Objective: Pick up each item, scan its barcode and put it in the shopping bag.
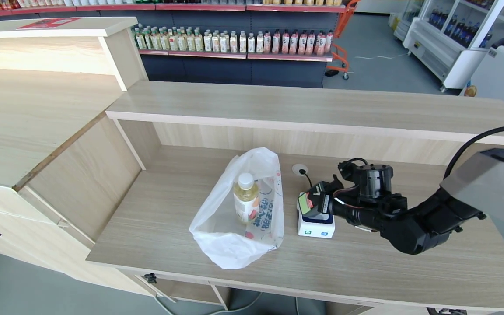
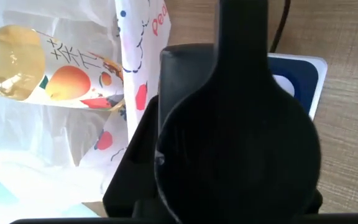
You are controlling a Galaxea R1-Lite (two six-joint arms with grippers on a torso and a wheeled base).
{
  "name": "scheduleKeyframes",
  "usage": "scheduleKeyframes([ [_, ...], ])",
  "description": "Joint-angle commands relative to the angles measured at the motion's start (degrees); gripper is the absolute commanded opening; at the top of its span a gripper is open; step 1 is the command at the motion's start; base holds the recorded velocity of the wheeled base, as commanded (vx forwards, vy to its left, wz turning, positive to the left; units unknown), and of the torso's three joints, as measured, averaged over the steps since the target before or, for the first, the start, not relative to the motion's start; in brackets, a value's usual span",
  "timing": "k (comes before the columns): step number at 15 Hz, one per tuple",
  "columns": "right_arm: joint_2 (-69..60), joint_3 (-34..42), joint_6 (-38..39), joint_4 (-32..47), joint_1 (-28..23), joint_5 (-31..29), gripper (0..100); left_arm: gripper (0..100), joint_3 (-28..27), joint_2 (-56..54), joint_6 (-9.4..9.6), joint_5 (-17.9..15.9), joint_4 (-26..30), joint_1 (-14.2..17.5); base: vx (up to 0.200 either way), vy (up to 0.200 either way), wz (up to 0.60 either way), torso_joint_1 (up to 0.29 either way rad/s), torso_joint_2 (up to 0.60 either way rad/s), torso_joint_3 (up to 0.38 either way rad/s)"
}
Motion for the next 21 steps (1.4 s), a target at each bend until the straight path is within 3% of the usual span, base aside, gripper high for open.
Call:
scheduleKeyframes([
  [1, 0.39, 0.04, -0.02, 0.17, 0.17, -0.08, 0, 100, 0.0, -0.02, 0.0, 0.04, 0.0, -0.04, 0.0, 0.0, 0.0, 0.0, 0.0, 0.0],
  [6, -2.33, 0.21, 0.07, 0.35, 0.17, -0.08, 0, 100, 0.0, -0.02, 0.0, 0.04, 0.0, -0.04, 0.0, 0.0, 0.0, 0.0, 0.0, 0.0],
  [9, -15.61, 0.48, -0.63, 2.55, 1.84, 0.01, 0, 100, 0.0, -0.02, -0.18, 0.04, 0.0, -0.04, 0.0, 0.0, 0.0, 0.0, 0.0, 0.0],
  [12, -36.17, 8.3, -8.72, 14.5, 2.45, 0.63, 0, 100, 0.0, -0.02, -0.27, 0.04, 0.0, -0.04, 0.0, 0.067, 0.0, 0.001, 0.0, 0.001],
  [15, -44.35, 13.92, -9.07, 19.86, 3.95, 0.89, 0, 100, 0.0, -0.02, -0.27, 0.04, 0.0, -0.04, 0.0, 0.2, 0.0, 0.002, 0.0, 0.006],
  [17, -46.63, 12.08, -8.72, 22.76, 4.04, 0.8, 0, 100, 0.0, -0.02, -0.44, 0.04, 0.0, -0.04, 0.0, 0.2, 0.0, 0.01, 0.0, 0.0],
  [21, -46.1, 10.06, -4.59, 30.58, 3.95, 1.33, 0, 100, 0.0, -0.02, -0.62, 0.04, 0.0, -0.04, 0.0, 0.0, 0.0, 0.0, 0.0, 0.0],
])
